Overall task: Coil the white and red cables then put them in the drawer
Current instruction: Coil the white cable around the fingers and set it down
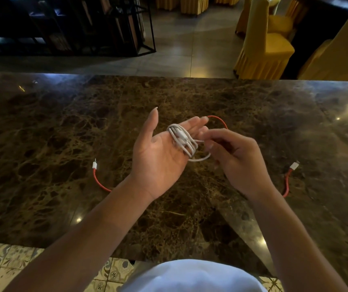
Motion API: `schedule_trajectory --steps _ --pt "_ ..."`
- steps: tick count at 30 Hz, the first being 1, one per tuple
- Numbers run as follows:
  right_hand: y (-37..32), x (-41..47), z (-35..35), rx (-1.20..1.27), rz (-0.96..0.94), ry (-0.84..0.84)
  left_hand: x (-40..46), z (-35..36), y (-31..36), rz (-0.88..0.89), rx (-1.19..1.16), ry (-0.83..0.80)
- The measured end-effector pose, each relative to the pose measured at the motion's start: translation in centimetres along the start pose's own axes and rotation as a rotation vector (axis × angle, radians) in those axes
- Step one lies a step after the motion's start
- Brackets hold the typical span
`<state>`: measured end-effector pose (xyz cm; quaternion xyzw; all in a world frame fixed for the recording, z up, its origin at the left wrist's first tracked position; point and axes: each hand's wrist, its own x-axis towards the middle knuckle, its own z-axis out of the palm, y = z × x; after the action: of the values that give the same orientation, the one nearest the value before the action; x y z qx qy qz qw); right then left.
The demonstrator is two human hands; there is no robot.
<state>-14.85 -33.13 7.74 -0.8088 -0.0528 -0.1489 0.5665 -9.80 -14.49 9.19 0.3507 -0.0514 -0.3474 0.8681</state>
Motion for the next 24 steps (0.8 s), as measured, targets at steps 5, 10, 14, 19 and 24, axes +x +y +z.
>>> schedule_trajectory --steps 5,10,14,19,24 --pt "-1.6 1.5 -1.4 -0.239 -0.106 -0.201 0.1 0.2 -1.0 -0.135 0.006 -0.145" --pt "-2.3 1.9 -1.6 -0.069 -0.016 -0.339 -0.1 0.6 -1.1 -0.127 -0.058 -0.188" --pt "-2.6 -0.1 0.2 -0.267 -0.129 -0.088 0.2 0.3 -0.5 -0.085 -0.150 -0.091" --pt "-2.5 -1.3 2.0 -0.563 -0.277 -0.104 0.5 -0.6 -0.5 -0.088 -0.080 0.071" --pt "-2.7 -0.3 1.6 -0.737 -0.268 -0.351 0.4 -1.0 -1.3 -0.142 0.134 0.216"
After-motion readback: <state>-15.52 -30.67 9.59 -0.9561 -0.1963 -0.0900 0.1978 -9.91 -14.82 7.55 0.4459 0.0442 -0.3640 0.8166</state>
